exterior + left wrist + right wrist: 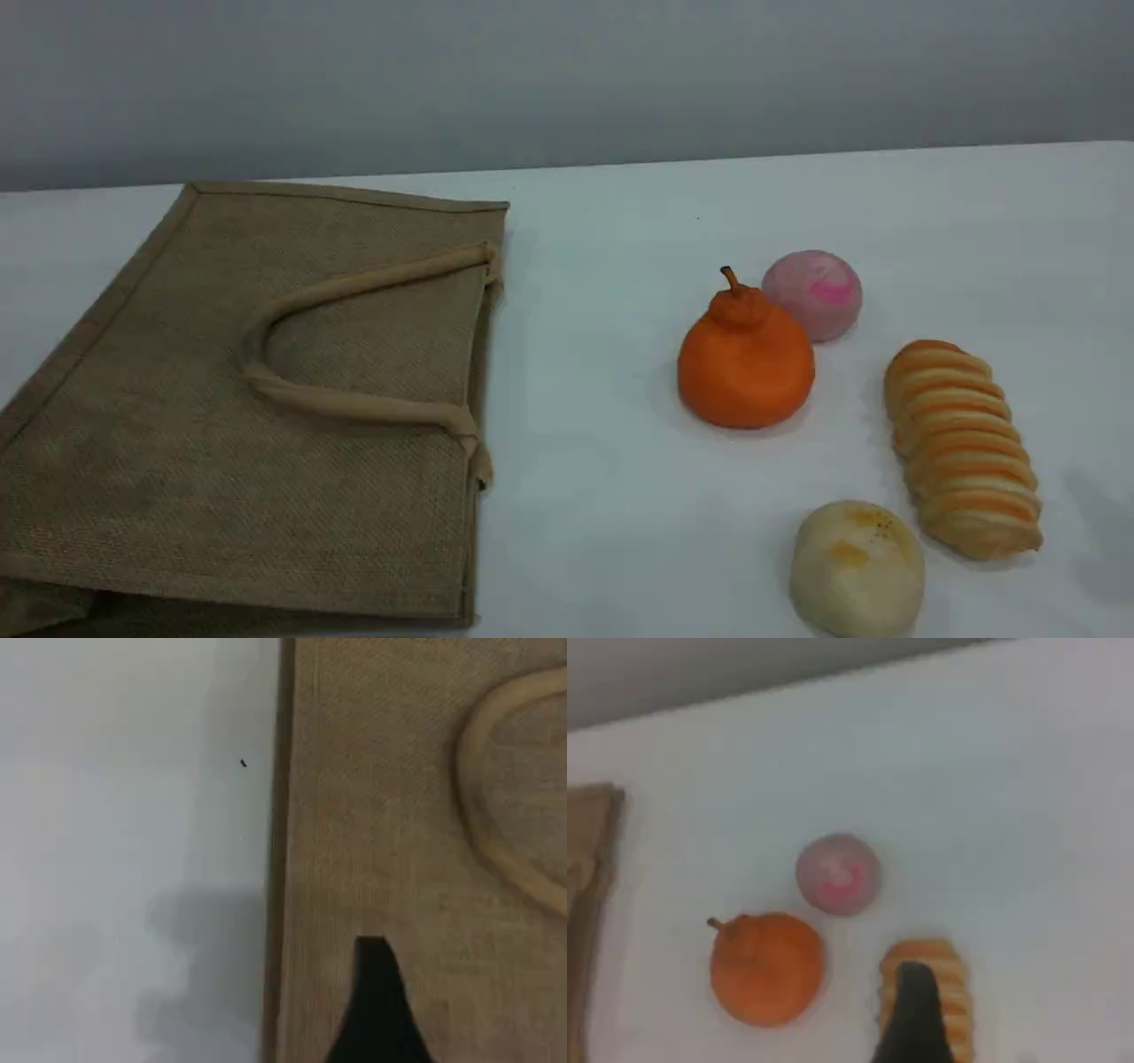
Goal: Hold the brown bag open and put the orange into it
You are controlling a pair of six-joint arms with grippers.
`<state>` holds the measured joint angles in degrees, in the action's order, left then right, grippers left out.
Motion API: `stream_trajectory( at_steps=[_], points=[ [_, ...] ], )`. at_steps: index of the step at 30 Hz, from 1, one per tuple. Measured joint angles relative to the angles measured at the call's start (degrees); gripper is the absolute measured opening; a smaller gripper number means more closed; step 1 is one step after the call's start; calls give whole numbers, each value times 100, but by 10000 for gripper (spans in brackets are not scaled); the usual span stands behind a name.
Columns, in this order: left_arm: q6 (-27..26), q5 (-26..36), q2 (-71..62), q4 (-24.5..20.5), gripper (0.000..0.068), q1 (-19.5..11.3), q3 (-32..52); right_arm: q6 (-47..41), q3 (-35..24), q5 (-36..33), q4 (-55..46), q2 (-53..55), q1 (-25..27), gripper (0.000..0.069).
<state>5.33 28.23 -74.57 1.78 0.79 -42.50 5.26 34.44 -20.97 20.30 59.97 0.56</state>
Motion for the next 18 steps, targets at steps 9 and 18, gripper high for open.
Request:
stream_trajectory(
  at_steps=[9, 18],
  points=[
    [-407, -186, -1629, 569, 451, 0, -985, 882, 33, 371, 1144, 879, 0, 491],
    [-1100, -231, -3087, 1534, 451, 55, -1994, 1171, 33, 619, 1456, 880, 0, 491]
  ],
)
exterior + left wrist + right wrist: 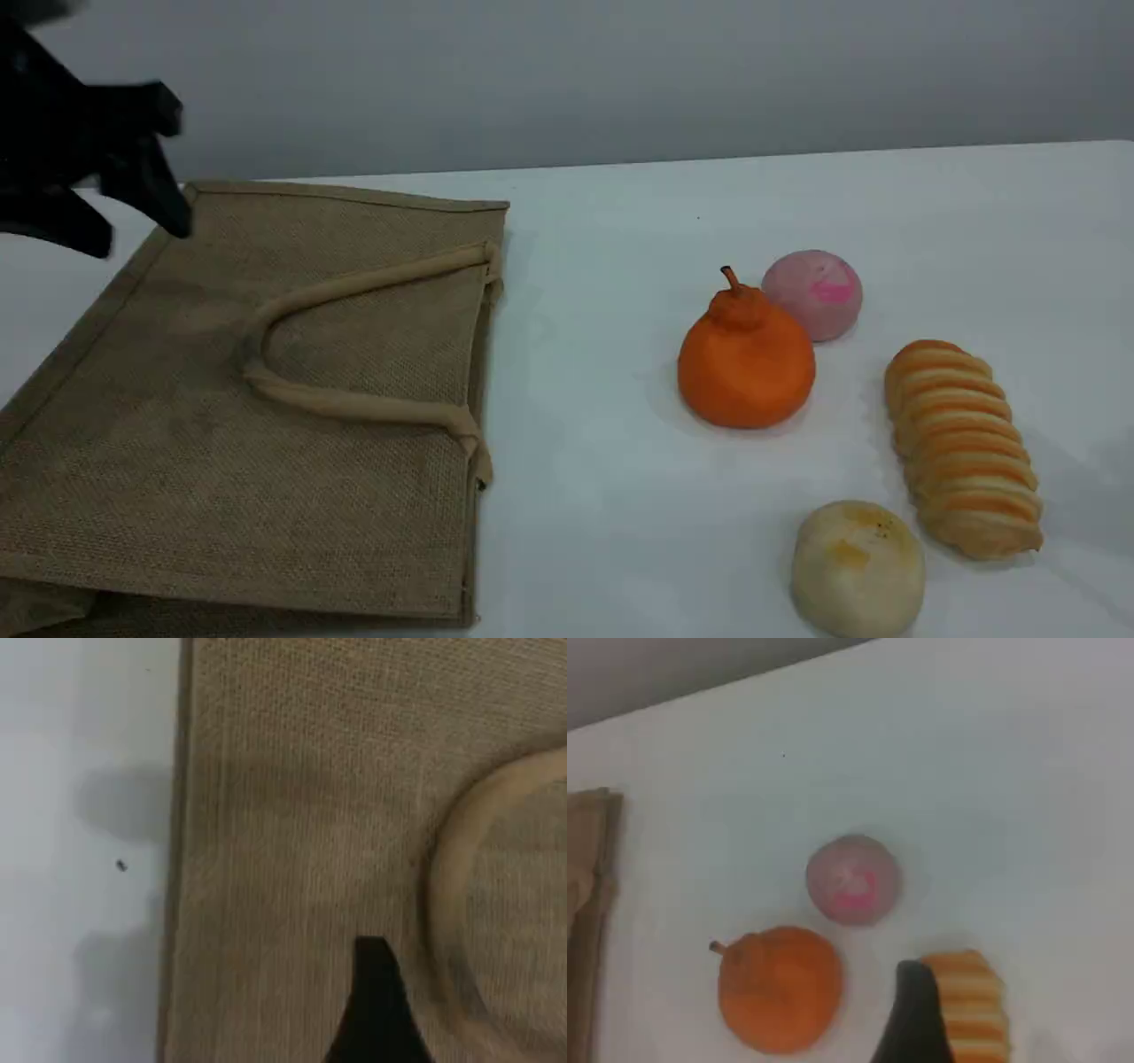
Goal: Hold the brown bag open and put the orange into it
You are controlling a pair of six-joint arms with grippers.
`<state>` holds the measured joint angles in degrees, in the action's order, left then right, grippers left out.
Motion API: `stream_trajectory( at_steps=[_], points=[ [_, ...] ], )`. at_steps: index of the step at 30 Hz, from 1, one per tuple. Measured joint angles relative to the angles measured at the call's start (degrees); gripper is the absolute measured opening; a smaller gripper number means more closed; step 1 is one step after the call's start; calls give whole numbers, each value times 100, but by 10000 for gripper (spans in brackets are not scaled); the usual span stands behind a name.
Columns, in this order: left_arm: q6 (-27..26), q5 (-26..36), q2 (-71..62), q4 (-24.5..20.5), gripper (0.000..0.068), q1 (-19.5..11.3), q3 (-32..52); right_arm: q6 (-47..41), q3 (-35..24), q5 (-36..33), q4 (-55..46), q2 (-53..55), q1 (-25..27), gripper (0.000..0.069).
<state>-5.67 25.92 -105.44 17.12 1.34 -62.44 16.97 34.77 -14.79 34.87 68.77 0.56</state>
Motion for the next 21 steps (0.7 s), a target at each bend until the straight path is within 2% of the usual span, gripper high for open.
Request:
stream_trajectory(
  at_steps=[9, 21],
  points=[
    [-123, -234, -1023, -55, 451, 460, -492, 0, 0, 14, -5, 0, 0, 491],
    [-105, -383, -1618, 93, 451, 475, -567, -24, 0, -44, -12, 0, 0, 491]
  ],
)
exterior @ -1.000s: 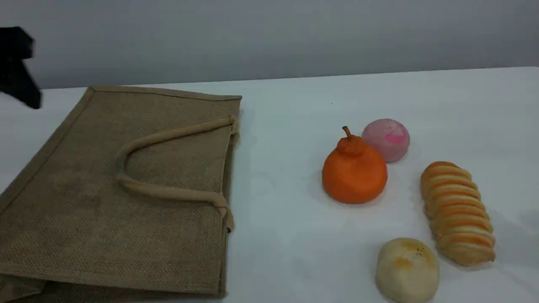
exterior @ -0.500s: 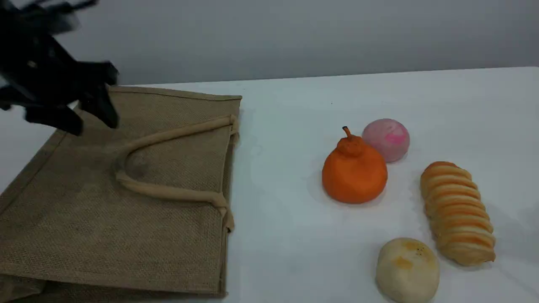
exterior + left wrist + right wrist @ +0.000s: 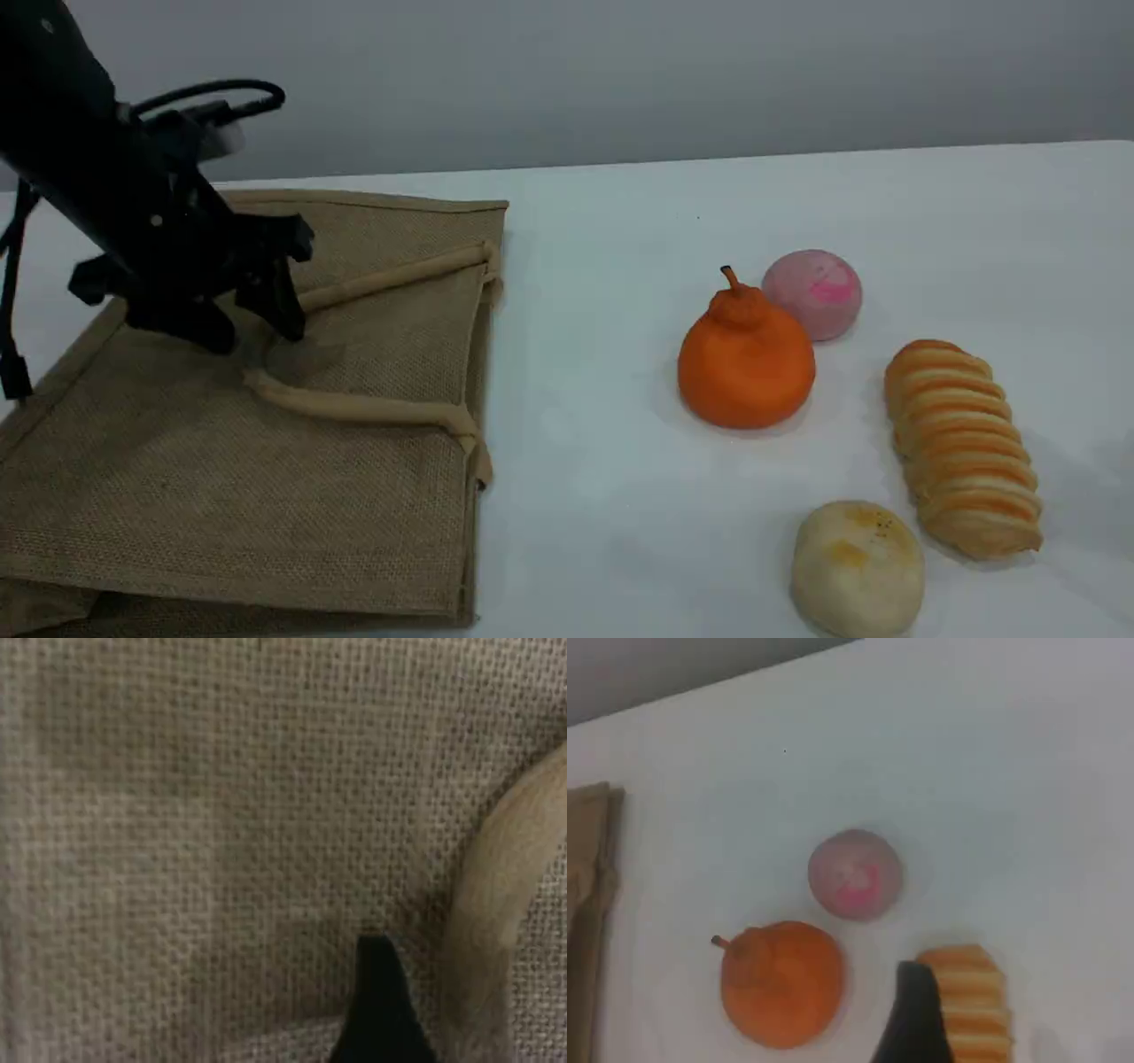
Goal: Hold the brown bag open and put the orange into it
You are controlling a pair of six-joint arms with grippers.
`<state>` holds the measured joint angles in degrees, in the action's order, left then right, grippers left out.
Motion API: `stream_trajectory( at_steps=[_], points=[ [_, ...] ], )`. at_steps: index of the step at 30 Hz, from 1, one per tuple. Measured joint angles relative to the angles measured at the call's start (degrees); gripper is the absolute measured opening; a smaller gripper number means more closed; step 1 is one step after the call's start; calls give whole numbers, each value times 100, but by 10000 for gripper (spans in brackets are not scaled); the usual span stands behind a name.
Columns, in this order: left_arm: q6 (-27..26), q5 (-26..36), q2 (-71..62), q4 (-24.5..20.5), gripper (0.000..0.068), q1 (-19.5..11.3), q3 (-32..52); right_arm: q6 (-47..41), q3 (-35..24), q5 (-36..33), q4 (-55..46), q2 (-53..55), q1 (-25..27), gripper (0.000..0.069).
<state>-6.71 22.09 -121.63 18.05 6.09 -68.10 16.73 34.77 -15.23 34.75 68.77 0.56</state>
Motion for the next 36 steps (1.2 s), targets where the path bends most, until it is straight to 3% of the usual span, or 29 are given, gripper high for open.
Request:
stream_trajectory(
  at_steps=[6, 10, 19, 22, 27, 36],
  points=[
    [0, 0, -182, 0, 444, 0, 0, 0, 0, 12, 6, 0, 0, 491],
    [6, 5, -194, 0, 398, 0, 0, 0, 0, 12, 6, 0, 0, 491],
    [-53, -5, -187, 0, 81, 0, -6, 5, 0, 12, 6, 0, 0, 491],
    [-269, 116, -99, 0, 82, 0, -157, 5, 0, 12, 6, 0, 0, 491],
    [-356, 841, 304, 0, 82, 37, -690, 105, 0, -125, 6, 0, -7, 491],
    [-802, 2381, 1382, -15, 82, 505, -1853, 1294, 0, -493, 1000, 0, -7, 491]
  ],
)
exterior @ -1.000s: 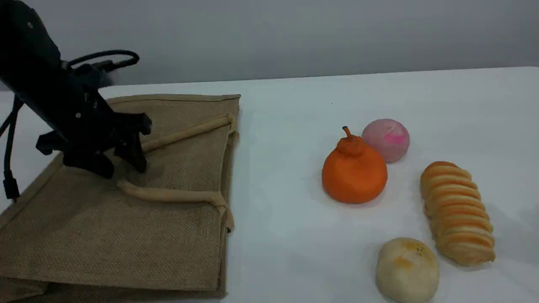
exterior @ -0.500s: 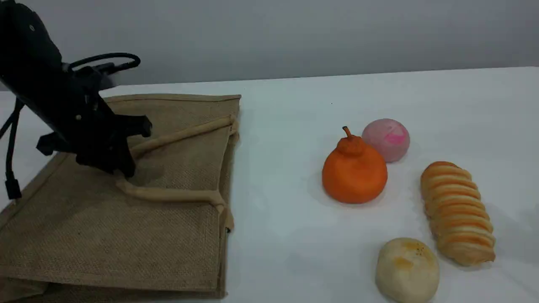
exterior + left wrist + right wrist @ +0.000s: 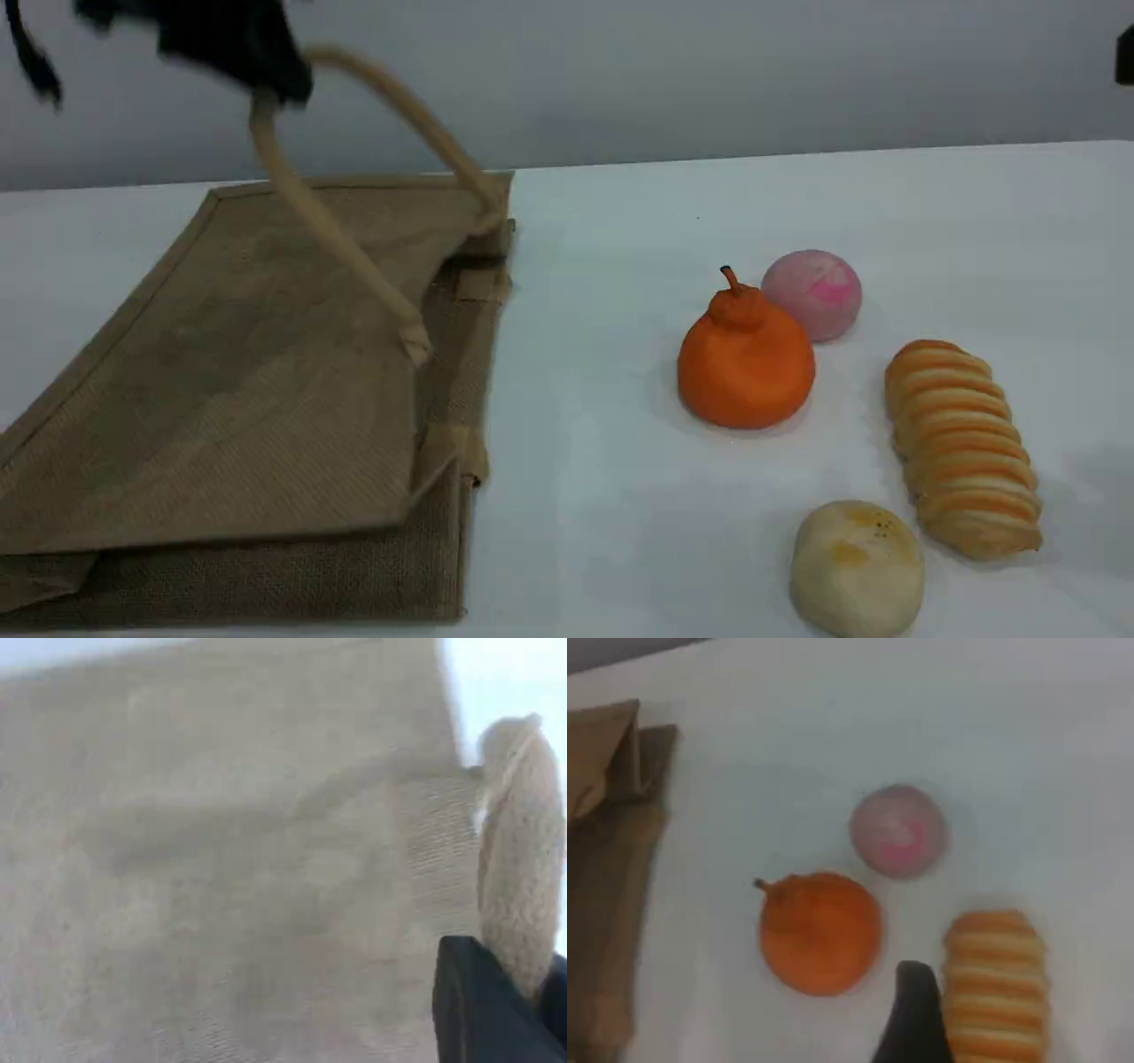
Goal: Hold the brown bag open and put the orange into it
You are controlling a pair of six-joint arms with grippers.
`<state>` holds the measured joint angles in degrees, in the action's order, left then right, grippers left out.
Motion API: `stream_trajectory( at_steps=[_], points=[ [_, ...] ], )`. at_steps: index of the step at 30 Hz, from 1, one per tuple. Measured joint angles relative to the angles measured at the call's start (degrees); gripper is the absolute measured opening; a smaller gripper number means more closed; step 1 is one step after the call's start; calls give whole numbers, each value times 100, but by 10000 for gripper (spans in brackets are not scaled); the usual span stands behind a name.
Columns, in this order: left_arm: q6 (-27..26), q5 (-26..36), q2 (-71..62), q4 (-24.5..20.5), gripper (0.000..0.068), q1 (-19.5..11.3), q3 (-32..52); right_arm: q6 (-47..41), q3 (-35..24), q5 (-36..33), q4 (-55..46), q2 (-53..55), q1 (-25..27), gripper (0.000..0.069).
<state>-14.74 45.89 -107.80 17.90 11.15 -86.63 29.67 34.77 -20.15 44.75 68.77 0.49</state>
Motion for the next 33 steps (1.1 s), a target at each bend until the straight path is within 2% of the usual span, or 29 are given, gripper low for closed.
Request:
stream_trajectory(
  at_steps=[9, 17, 24, 33],
  points=[
    [-165, 1499, 790, 16, 82, 345, -1079, 2066, 0, -416, 2096, 0, 0, 491],
    [-418, 2353, 1452, -105, 82, 410, -1142, 3341, 0, -713, 3228, 257, 0, 491],
    [-184, 2399, 1828, -768, 82, 410, -1142, 4159, 0, -1008, 4042, 794, 0, 491],
    [-212, 2399, 1843, -609, 82, 410, -1142, 5341, 0, -1200, 5055, 1818, -151, 491]
  ],
)
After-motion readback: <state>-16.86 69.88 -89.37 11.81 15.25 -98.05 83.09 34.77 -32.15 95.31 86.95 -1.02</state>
